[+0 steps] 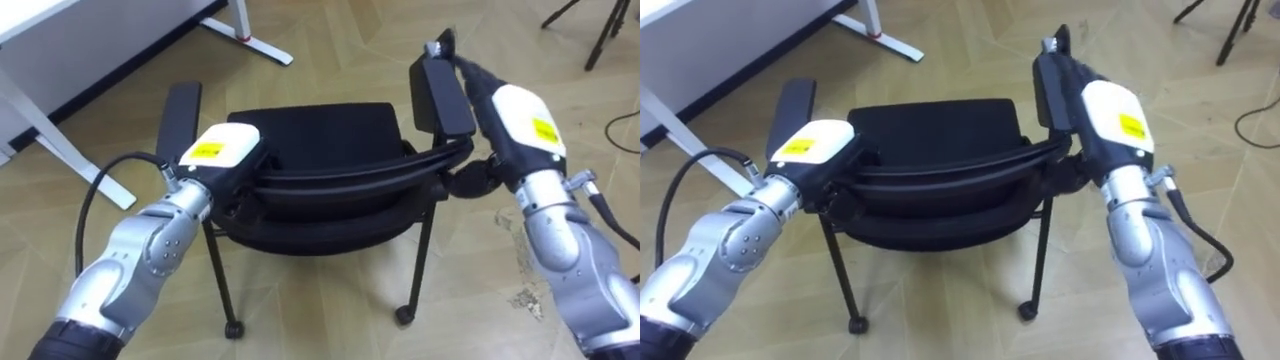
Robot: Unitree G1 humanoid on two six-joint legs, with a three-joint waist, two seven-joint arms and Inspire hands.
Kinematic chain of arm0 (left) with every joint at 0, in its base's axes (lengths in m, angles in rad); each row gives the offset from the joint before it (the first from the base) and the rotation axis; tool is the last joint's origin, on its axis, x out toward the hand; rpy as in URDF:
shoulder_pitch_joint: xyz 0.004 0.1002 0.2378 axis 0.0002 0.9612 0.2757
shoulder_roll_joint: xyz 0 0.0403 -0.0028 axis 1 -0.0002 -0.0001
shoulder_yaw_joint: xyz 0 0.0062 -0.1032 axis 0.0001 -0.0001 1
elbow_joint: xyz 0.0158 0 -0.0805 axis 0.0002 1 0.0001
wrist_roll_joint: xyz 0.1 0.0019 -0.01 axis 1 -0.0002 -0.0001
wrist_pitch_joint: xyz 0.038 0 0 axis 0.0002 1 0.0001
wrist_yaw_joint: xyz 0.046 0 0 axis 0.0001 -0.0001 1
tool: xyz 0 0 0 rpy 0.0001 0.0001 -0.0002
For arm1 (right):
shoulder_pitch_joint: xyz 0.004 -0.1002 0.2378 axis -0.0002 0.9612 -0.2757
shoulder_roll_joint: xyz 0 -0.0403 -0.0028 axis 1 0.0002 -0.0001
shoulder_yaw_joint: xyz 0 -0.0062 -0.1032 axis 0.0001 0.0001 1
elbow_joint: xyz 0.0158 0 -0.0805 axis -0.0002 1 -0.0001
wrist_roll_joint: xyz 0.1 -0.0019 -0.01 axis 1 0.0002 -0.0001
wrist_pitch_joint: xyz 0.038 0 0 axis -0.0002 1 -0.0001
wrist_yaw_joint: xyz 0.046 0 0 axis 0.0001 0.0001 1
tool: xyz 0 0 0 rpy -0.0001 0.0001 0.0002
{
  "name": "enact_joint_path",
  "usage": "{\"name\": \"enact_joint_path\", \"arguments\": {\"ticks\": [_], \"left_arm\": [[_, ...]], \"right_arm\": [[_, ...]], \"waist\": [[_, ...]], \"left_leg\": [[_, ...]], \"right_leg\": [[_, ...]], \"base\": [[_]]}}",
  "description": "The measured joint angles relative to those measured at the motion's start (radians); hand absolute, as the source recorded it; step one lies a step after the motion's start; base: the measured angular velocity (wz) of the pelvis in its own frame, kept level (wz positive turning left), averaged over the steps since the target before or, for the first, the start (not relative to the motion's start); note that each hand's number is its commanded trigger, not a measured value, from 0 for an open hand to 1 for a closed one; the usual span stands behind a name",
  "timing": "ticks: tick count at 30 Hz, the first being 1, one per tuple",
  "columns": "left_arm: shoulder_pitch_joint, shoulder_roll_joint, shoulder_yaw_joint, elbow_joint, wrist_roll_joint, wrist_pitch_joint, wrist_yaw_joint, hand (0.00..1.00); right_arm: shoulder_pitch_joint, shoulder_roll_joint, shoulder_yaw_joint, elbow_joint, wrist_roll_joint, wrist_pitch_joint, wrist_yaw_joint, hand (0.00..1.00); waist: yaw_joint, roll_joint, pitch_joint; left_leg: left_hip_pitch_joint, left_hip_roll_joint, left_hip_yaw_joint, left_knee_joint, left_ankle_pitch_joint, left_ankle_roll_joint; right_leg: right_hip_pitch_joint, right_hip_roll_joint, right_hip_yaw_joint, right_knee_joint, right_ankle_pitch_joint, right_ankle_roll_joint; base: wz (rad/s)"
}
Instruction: Push chair
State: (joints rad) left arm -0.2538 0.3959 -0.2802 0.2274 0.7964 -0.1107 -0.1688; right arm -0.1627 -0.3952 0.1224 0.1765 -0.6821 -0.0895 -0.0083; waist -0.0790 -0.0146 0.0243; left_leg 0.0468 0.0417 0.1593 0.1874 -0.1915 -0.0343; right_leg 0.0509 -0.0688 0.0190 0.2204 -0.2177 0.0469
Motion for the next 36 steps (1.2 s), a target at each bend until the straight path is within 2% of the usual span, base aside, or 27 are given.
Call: {"name": "enact_joint_path", "arguments": {"ticks": [3, 6, 8, 9, 10, 11, 12, 13, 15, 18, 22, 27, 32, 36], "left_arm": [[-0.015, 0.004, 0.0, 0.008, 0.0, -0.009, -0.013, 1.0], [-0.018, 0.01, 0.0, 0.008, 0.0, -0.023, -0.022, 1.0], [-0.018, 0.015, -0.001, 0.012, 0.001, -0.026, -0.025, 1.0], [-0.017, 0.045, -0.002, 0.012, -0.008, -0.034, -0.027, 1.0], [-0.019, 0.096, 0.007, 0.003, -0.023, -0.048, -0.028, 1.0], [-0.021, 0.099, 0.004, 0.009, -0.029, -0.045, -0.023, 1.0], [-0.036, 0.097, -0.004, 0.029, -0.028, -0.038, -0.018, 1.0], [-0.044, 0.098, -0.011, 0.031, -0.028, -0.029, -0.015, 1.0], [-0.057, 0.096, -0.028, 0.031, -0.026, -0.024, -0.013, 1.0], [-0.065, 0.088, -0.043, 0.031, -0.02, -0.02, -0.012, 1.0], [-0.065, 0.088, -0.057, 0.032, -0.021, -0.02, -0.011, 1.0], [-0.065, 0.087, -0.059, 0.031, -0.021, -0.026, -0.008, 1.0], [-0.07, 0.087, -0.074, 0.036, -0.02, -0.028, 0.007, 1.0], [-0.073, 0.087, -0.076, 0.039, -0.022, -0.027, 0.012, 1.0]], "right_arm": [[-0.008, -0.01, 0.015, -0.022, -0.032, 0.0, 0.068, 0.0], [-0.01, -0.046, 0.029, -0.084, -0.093, -0.006, 0.118, 0.0], [-0.027, -0.061, 0.045, -0.09, -0.109, -0.022, 0.132, 0.0], [-0.036, -0.062, 0.065, -0.094, -0.108, -0.032, 0.141, 0.0], [-0.05, -0.07, 0.092, -0.112, -0.108, -0.045, 0.146, 0.0], [-0.054, -0.089, 0.108, -0.117, -0.105, -0.051, 0.149, 0.0], [-0.062, -0.123, 0.138, -0.12, -0.104, -0.053, 0.163, 0.0], [-0.07, -0.126, 0.148, -0.119, -0.105, -0.053, 0.181, 0.0], [-0.073, -0.126, 0.16, -0.119, -0.11, -0.052, 0.205, 0.0], [-0.074, -0.126, 0.178, -0.12, -0.114, -0.053, 0.249, 0.0], [-0.074, -0.126, 0.229, -0.116, -0.1, -0.05, 0.272, 0.0], [-0.073, -0.125, 0.275, -0.1, -0.098, -0.055, 0.282, 0.0], [-0.074, -0.125, 0.287, -0.069, -0.1, -0.063, 0.27, 0.0], [-0.076, -0.121, 0.287, -0.047, -0.101, -0.067, 0.231, 0.0]], "waist": [[0.007, 0.0, -0.0001], [0.022, -0.001, -0.0005], [0.034, 0.005, 0.0034], [0.046, 0.006, 0.0042], [0.047, -0.012, 0.0011], [0.029, -0.002, 0.003], [0.006, -0.002, 0.0025], [-0.002, -0.004, 0.0032], [0.0, -0.007, 0.0028], [0.004, -0.016, -0.0015], [0.011, -0.026, -0.0008], [0.027, -0.025, 0.0], [0.036, -0.018, 0.0039], [0.036, -0.001, 0.0128]], "left_leg": [[-0.001, 0.0, -0.001, 0.0, 0.0, 0.0], [0.006, 0.0, -0.019, -0.001, 0.0, 0.0], [0.027, 0.017, -0.126, -0.011, 0.003, 0.002], [0.034, 0.047, -0.222, -0.012, 0.002, 0.001], [0.005, 0.052, -0.243, 0.012, -0.007, -0.011], [-0.013, 0.056, -0.237, 0.026, -0.016, -0.021], [-0.018, 0.062, -0.181, 0.025, -0.021, -0.017], [-0.015, 0.068, -0.158, 0.01, -0.019, -0.018], [-0.008, 0.07, -0.155, -0.003, -0.017, -0.023], [-0.002, 0.055, -0.142, -0.005, -0.017, -0.024], [0.003, 0.046, -0.133, -0.005, -0.017, -0.023], [0.005, 0.048, -0.134, -0.004, -0.017, -0.023], [-0.001, 0.048, -0.136, -0.003, -0.017, -0.023], [-0.004, 0.047, -0.136, -0.002, -0.017, -0.023]], "right_leg": [[0.0, 0.0, 0.0, 0.0, 0.0, 0.0], [-0.001, 0.001, -0.001, 0.006, 0.0, 0.0], [-0.061, 0.023, -0.018, 0.116, -0.006, -0.003], [-0.116, 0.069, 0.007, 0.124, -0.019, -0.039], [-0.149, 0.1, 0.031, 0.013, 0.098, -0.079], [-0.142, 0.1, -0.003, 0.021, 0.107, -0.076], [-0.131, 0.096, -0.028, 0.019, 0.102, -0.08], [-0.131, 0.1, -0.028, 0.02, 0.102, -0.08], [-0.132, 0.104, -0.025, 0.02, 0.102, -0.08], [-0.132, 0.101, -0.028, 0.02, 0.098, -0.073], [-0.127, 0.089, -0.053, 0.02, 0.099, -0.07], [-0.124, 0.088, -0.068, 0.017, 0.098, -0.069], [-0.123, 0.087, -0.078, 0.017, 0.098, -0.069], [-0.123, 0.086, -0.079, 0.015, 0.097, -0.067]], "base": [[0.0], [-0.08], [-0.42], [-0.56], [-0.17], [0.47], [0.7], [0.46], [0.07], [-0.03], [-0.03], [0.03], [0.03], [0.0]]}}
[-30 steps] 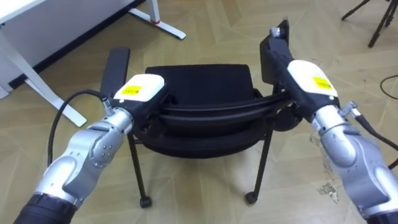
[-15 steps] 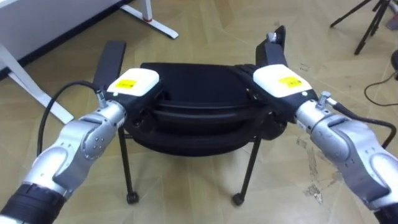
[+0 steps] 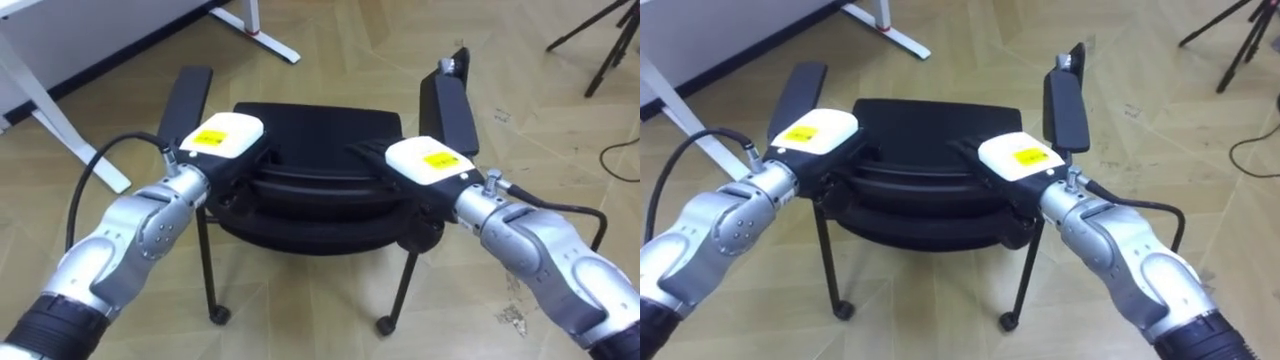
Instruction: Push chair
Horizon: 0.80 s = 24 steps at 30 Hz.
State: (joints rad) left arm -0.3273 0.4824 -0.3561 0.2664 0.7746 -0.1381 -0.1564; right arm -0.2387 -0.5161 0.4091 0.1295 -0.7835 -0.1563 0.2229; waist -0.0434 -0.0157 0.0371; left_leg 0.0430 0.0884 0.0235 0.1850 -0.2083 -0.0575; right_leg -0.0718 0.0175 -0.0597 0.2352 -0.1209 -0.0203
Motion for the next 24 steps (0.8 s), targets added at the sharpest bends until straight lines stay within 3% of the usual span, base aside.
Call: {"name": "enact_joint_path", "arguments": {"ticks": [1, 2, 5, 6, 7, 12, 15, 24], "left_arm": [[0.0, -0.001, 0.0, 0.004, 0.0, 0.0, 0.002, 1.0], [-0.001, -0.002, 0.0, 0.007, 0.0, 0.0, 0.002, 1.0], [-0.003, -0.004, -0.001, 0.011, 0.0, 0.001, 0.001, 1.0], [-0.003, -0.004, -0.001, 0.011, 0.001, 0.001, 0.0, 1.0], [-0.003, -0.004, -0.001, 0.01, 0.002, 0.001, 0.0, 1.0], [-0.003, -0.006, -0.003, 0.01, 0.002, -0.003, -0.007, 1.0], [-0.003, -0.025, -0.013, 0.009, 0.002, -0.019, -0.014, 1.0], [-0.003, -0.03, -0.022, 0.002, 0.006, -0.043, -0.015, 1.0]], "right_arm": [[0.0, 0.0, 0.0, 0.005, 0.001, -0.007, -0.011, 0.18], [0.0, 0.0, 0.001, 0.007, 0.001, -0.008, -0.016, 0.53], [0.0, 0.0, 0.001, 0.012, 0.003, -0.015, -0.035, 0.83], [0.0, 0.0, 0.001, 0.015, 0.003, -0.018, -0.038, 0.86], [-0.001, 0.0, 0.001, 0.017, 0.003, -0.021, -0.039, 1.0], [-0.019, 0.01, -0.001, 0.051, 0.028, -0.025, -0.04, 1.0], [-0.04, 0.027, -0.004, 0.082, 0.039, -0.004, -0.06, 1.0], [-0.035, 0.023, -0.007, 0.094, -0.007, -0.036, -0.071, 1.0]], "waist": [[0.0, 0.006, -0.0004], [-0.001, 0.009, -0.0011], [-0.002, 0.02, -0.0016], [-0.002, 0.023, -0.0019], [-0.002, 0.023, -0.0025], [-0.003, 0.028, -0.0052], [-0.001, 0.042, -0.0131], [0.007, 0.041, -0.016]], "left_leg": [[-0.001, 0.0, 0.0, 0.002, 0.0, 0.0], [-0.001, 0.0, 0.0, 0.003, 0.0, 0.0], [-0.003, 0.0, -0.001, 0.005, 0.0, 0.0], [-0.004, 0.0, -0.001, 0.005, 0.0, 0.0], [-0.004, 0.0, -0.001, 0.005, 0.0, 0.0], [-0.008, -0.001, -0.001, 0.011, 0.0, 0.0], [-0.013, -0.001, -0.004, 0.015, 0.0, 0.0], [-0.018, -0.003, -0.026, 0.011, 0.0, 0.0]], "right_leg": [[0.0, 0.0, 0.0, -0.001, 0.0, 0.0], [0.0, 0.0, 0.0, -0.001, -0.001, 0.0], [0.0, 0.0, 0.0, -0.002, -0.001, 0.0], [0.0, 0.0, 0.001, -0.002, -0.001, 0.0], [0.0, 0.0, 0.0, -0.002, -0.001, 0.0], [0.0, -0.001, -0.001, -0.002, -0.001, 0.0], [0.0, -0.006, -0.023, -0.001, -0.001, 0.0], [0.002, -0.014, -0.049, 0.002, -0.001, 0.001]], "base": [[0.0], [0.0], [0.0], [0.0], [0.0], [0.01], [0.17], [0.08]]}}
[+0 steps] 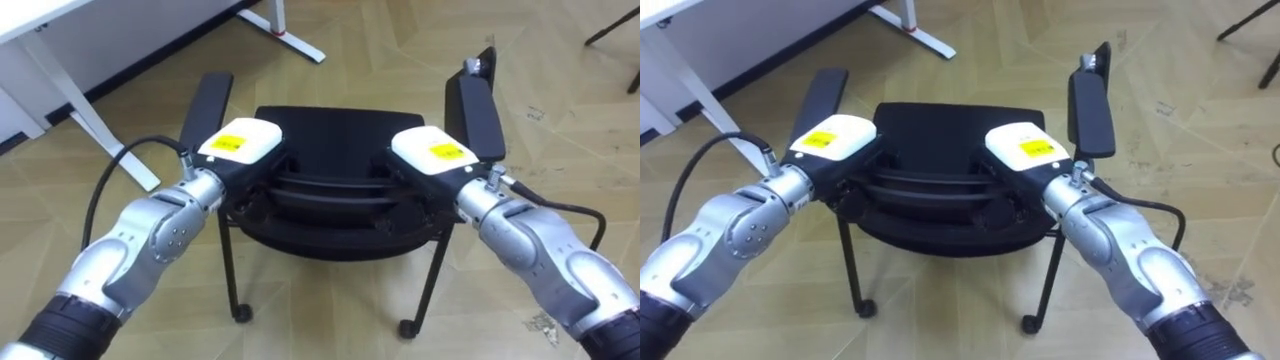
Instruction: Push chair
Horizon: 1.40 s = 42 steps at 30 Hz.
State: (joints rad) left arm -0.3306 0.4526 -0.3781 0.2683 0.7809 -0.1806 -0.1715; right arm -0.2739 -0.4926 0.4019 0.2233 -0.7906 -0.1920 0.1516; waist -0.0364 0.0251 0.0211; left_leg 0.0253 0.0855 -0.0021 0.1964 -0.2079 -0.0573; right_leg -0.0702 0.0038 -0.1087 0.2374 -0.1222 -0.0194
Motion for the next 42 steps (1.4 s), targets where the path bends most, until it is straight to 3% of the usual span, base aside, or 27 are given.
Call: {"name": "enact_joint_path", "arguments": {"ticks": [14, 27, 31, 34, 39, 41, 42], "left_arm": [[0.0, 0.002, 0.0, -0.006, 0.018, -0.007, -0.019, 1.0], [-0.002, -0.009, -0.01, 0.015, 0.04, 0.0, -0.012, 1.0], [-0.002, -0.014, -0.018, 0.03, 0.04, 0.003, -0.009, 1.0], [-0.002, -0.016, -0.018, 0.047, 0.039, -0.002, 0.005, 1.0], [-0.004, -0.026, -0.019, 0.064, 0.04, -0.005, 0.012, 1.0], [-0.004, -0.032, -0.019, 0.068, 0.04, 0.001, 0.012, 1.0], [-0.002, -0.039, -0.019, 0.071, 0.04, 0.001, 0.012, 1.0]], "right_arm": [[0.025, 0.001, 0.001, -0.001, -0.046, -0.034, -0.04, 1.0], [0.024, 0.017, 0.011, 0.056, -0.044, -0.055, -0.078, 1.0], [0.023, 0.024, 0.012, 0.075, -0.038, -0.062, -0.073, 1.0], [0.023, 0.03, 0.011, 0.083, -0.035, -0.065, -0.074, 1.0], [0.023, 0.03, 0.011, 0.095, -0.034, -0.082, -0.084, 1.0], [0.023, 0.029, 0.01, 0.096, -0.033, -0.082, -0.085, 1.0], [0.023, 0.025, 0.011, 0.1, -0.029, -0.084, -0.085, 1.0]], "waist": [[0.015, -0.016, -0.0022], [-0.002, -0.04, 0.0085], [-0.032, -0.045, 0.0118], [-0.037, -0.045, 0.0134], [-0.05, -0.033, 0.0165], [-0.055, -0.029, 0.0179], [-0.055, -0.028, 0.0183]], "left_leg": [[0.001, -0.01, 0.001, 0.001, 0.0, 0.0], [-0.004, -0.013, -0.008, 0.049, -0.002, 0.002], [-0.05, -0.01, -0.003, 0.18, -0.051, 0.0], [-0.086, 0.005, 0.033, 0.285, -0.081, -0.004], [-0.141, 0.023, 0.039, 0.41, -0.087, -0.005], [-0.203, 0.037, 0.045, 0.517, -0.076, 0.0], [-0.23, 0.037, 0.055, 0.531, -0.088, 0.013]], "right_leg": [[0.003, -0.01, 0.0, 0.0, -0.005, 0.008], [0.03, -0.021, -0.034, 0.02, -0.021, 0.006], [0.022, -0.035, -0.075, 0.113, -0.086, 0.0], [0.007, -0.041, -0.09, 0.181, -0.131, -0.008], [0.007, -0.041, -0.113, 0.235, -0.173, -0.023], [0.009, -0.044, -0.114, 0.261, -0.188, -0.032], [0.011, -0.046, -0.109, 0.279, -0.203, -0.033]], "base": [[0.0], [0.08], [0.29], [0.16], [0.2], [0.23], [0.17]]}}
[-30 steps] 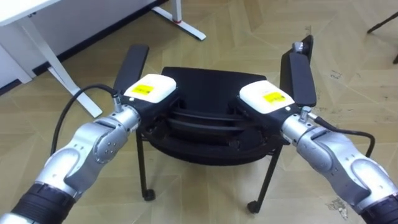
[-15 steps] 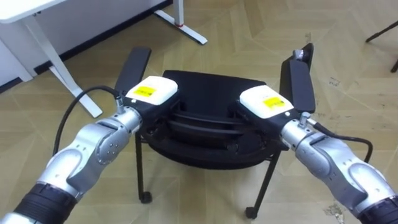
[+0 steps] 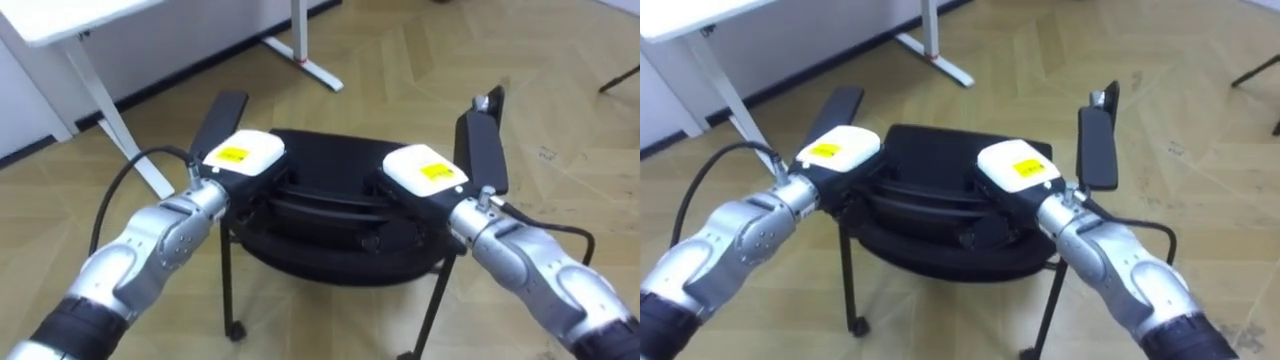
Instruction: Push chair
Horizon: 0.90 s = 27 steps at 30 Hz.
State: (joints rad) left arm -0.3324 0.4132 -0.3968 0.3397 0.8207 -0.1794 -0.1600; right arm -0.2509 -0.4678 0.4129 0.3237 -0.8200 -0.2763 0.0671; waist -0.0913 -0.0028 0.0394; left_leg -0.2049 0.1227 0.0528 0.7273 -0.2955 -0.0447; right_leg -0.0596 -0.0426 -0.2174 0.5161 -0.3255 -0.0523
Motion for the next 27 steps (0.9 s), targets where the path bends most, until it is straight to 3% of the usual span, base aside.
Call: {"name": "enact_joint_path", "arguments": {"ticks": [2, 3, 4, 6, 9, 14, 17, 20, 22, 24, 27], "left_arm": [[-0.002, -0.011, 0.0, 0.001, 0.001, -0.002, 0.001, 1.0], [-0.002, -0.011, 0.0, 0.005, 0.001, -0.009, 0.001, 1.0], [0.004, -0.012, 0.0, 0.006, -0.001, -0.017, 0.0, 1.0], [0.005, -0.012, 0.0, 0.003, -0.003, -0.024, 0.005, 1.0], [0.004, -0.01, -0.007, 0.004, -0.002, -0.015, 0.026, 1.0], [-0.022, -0.004, -0.007, 0.007, 0.001, -0.017, 0.039, 1.0], [-0.06, -0.008, -0.007, 0.029, 0.0, -0.021, 0.039, 1.0], [-0.08, -0.013, -0.009, 0.054, -0.003, -0.029, 0.04, 1.0], [-0.094, -0.013, -0.013, 0.062, -0.004, -0.034, 0.042, 1.0], [-0.103, -0.01, -0.013, 0.066, -0.009, -0.039, 0.049, 1.0], [-0.122, -0.008, -0.013, 0.07, -0.009, -0.046, 0.071, 1.0]], "right_arm": [[0.0, -0.019, -0.003, -0.004, 0.005, -0.008, -0.002, 1.0], [0.002, -0.021, -0.002, 0.002, 0.006, -0.008, -0.011, 1.0], [0.011, -0.027, -0.001, -0.002, 0.005, -0.012, -0.017, 1.0], [0.027, -0.034, -0.003, -0.011, 0.005, -0.012, -0.037, 1.0], [0.027, -0.022, 0.0, 0.0, -0.003, -0.012, -0.068, 1.0], [0.02, -0.013, -0.002, 0.015, -0.022, -0.011, -0.125, 1.0], [-0.007, -0.013, -0.002, 0.033, -0.021, -0.011, -0.142, 1.0], [-0.023, -0.016, -0.001, 0.046, -0.021, -0.014, -0.146, 1.0], [-0.028, -0.017, -0.001, 0.056, -0.014, -0.016, -0.153, 1.0], [-0.035, -0.018, -0.001, 0.057, -0.016, -0.016, -0.163, 1.0], [-0.045, -0.033, -0.002, 0.047, -0.037, -0.016, -0.198, 1.0]], "waist": [[-0.007, 0.013, 0.0034], [0.008, 0.011, 0.0029], [0.016, 0.013, -0.0027], [0.008, 0.001, -0.0121], [0.019, -0.004, -0.0128], [0.023, -0.013, -0.0155], [0.026, -0.017, -0.0157], [0.026, -0.013, -0.0144], [0.014, -0.005, -0.0096], [0.015, 0.001, -0.0064], [0.015, 0.028, 0.006]], "left_leg": [[-0.056, -0.023, 0.012, -0.104, 0.008, 0.006], [-0.088, -0.044, 0.028, -0.139, 0.068, 0.035], [-0.098, -0.054, 0.034, -0.168, 0.128, 0.051], [-0.083, -0.075, 0.044, -0.188, 0.13, 0.063], [-0.059, -0.087, 0.069, -0.209, 0.128, 0.079], [-0.072, -0.099, 0.088, -0.189, 0.093, 0.096], [-0.083, -0.107, 0.12, -0.155, 0.049, 0.119], [-0.078, -0.12, 0.146, -0.107, 0.0, 0.143], [-0.077, -0.12, 0.152, -0.063, -0.039, 0.162], [-0.072, -0.12, 0.162, -0.053, -0.055, 0.172], [-0.081, -0.119, 0.163, -0.053, -0.068, 0.19]], "right_leg": [[-0.007, -0.006, -0.002, 0.028, -0.032, -0.002], [-0.012, -0.02, 0.012, 0.051, -0.055, 0.015], [-0.012, -0.03, 0.022, 0.062, -0.064, 0.028], [-0.013, -0.042, 0.033, 0.056, -0.06, 0.053], [-0.006, -0.047, 0.052, 0.029, -0.048, 0.06], [-0.014, -0.081, 0.055, 0.033, -0.06, 0.075], [-0.027, -0.11, 0.059, 0.078, -0.076, 0.099], [-0.071, -0.155, 0.042, 0.219, -0.071, 0.12], [-0.109, -0.185, 0.038, 0.321, -0.042, 0.13], [-0.133, -0.186, 0.05, 0.356, -0.015, 0.129], [-0.201, -0.187, 0.055, 0.412, 0.053, 0.125]], "base": [[-0.01], [-0.43], [-0.46], [-0.05], [-0.14], [-0.07], [-0.18], [-0.19], [-0.02], [-0.17], [-0.17]]}}
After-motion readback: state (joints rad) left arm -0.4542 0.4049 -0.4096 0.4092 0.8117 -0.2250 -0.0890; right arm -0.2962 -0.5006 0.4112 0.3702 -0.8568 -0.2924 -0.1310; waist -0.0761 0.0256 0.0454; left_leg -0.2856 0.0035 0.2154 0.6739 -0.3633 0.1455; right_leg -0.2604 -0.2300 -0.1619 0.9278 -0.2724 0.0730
